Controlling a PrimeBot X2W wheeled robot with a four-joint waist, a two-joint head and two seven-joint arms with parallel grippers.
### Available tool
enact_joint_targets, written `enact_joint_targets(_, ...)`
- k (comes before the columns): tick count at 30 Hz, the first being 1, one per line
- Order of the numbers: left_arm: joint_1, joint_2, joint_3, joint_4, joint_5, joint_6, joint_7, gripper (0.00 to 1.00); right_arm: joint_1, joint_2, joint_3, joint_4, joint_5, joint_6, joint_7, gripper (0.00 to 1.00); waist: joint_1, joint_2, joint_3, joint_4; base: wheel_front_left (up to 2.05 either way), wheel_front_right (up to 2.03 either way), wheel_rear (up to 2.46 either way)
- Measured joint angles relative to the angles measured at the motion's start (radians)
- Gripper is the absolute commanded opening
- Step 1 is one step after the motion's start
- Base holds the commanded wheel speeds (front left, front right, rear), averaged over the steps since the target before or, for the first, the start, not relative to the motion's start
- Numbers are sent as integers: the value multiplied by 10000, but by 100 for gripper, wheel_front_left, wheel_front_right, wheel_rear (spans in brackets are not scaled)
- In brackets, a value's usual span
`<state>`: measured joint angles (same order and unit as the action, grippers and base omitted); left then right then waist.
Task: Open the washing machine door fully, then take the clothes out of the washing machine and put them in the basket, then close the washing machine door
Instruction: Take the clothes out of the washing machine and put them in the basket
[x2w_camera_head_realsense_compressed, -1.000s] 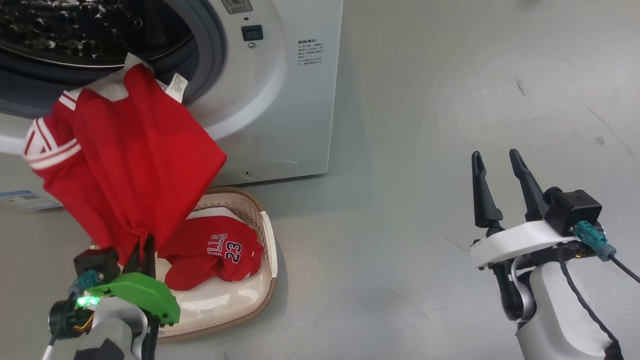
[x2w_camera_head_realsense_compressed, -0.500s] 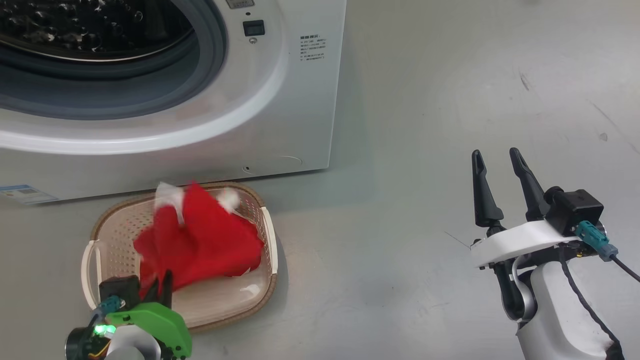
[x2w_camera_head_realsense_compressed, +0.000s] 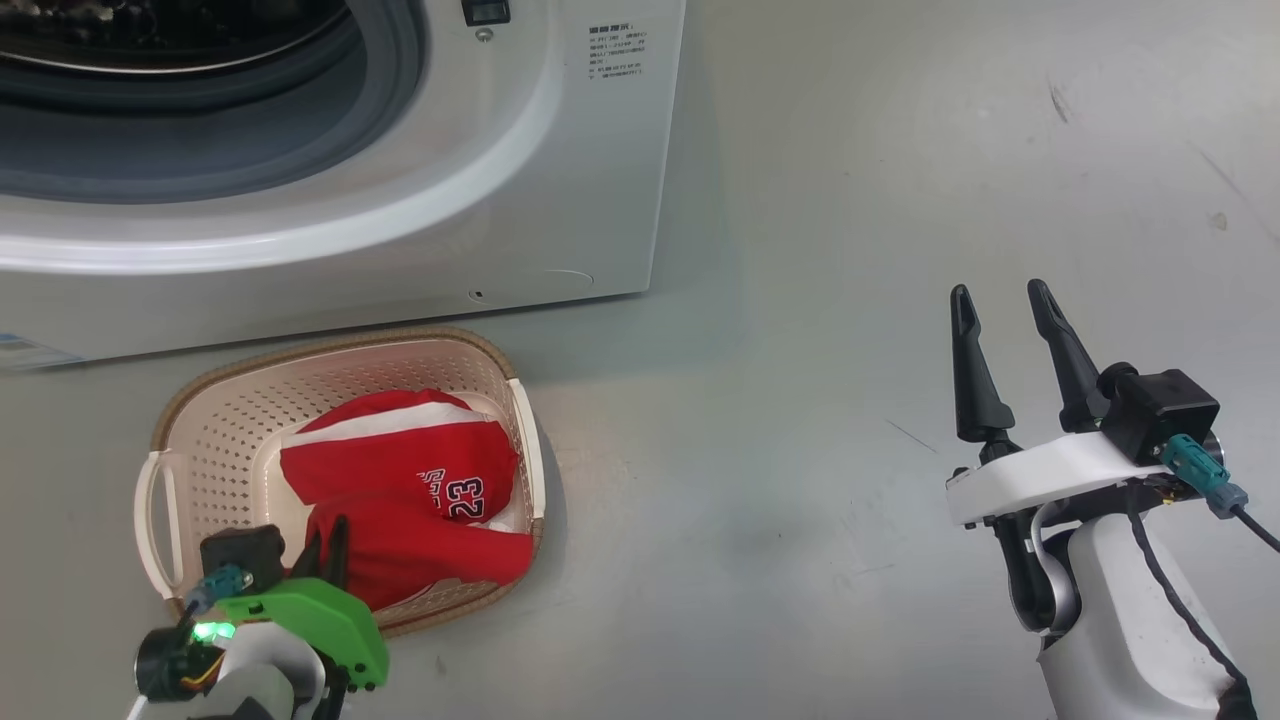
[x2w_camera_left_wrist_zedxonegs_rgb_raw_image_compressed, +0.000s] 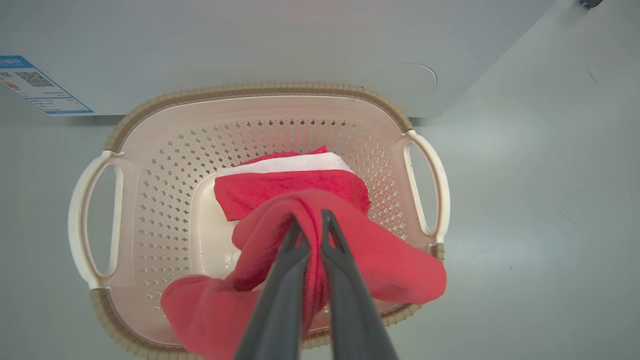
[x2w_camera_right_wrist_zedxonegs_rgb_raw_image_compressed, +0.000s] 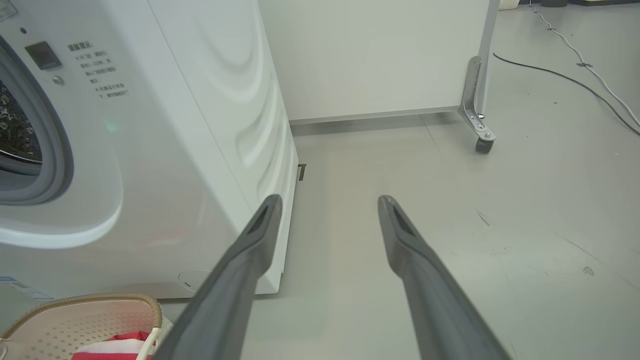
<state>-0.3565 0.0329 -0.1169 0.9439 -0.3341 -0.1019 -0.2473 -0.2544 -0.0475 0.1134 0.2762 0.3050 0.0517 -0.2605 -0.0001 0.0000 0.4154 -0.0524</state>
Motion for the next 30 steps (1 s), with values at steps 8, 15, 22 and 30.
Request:
enact_joint_targets(8,-872,-8,-27,-19,0,111,-2,0,-53,0,-63,-109,-27,35,0,100,0,0,685,-51,0,0,0)
enact_joint_targets(15,-1540,-40,226,17,-176,364,-4,0,-317,0,-61,-268,-25,86,0,100,0,0,1416,-133,0,0,0)
enact_joint_targets(22,-2171,-46,236,163,-148,583,-6,0,-546,-2,-125,-472,-54,86,0,100,0,0,2227,-218,0,0,0)
enact_joint_targets(30,-2896,46,171,466,33,784,-8,0,-829,-6,-299,-790,-96,88,0,100,0,0,3242,-324,0,0,0)
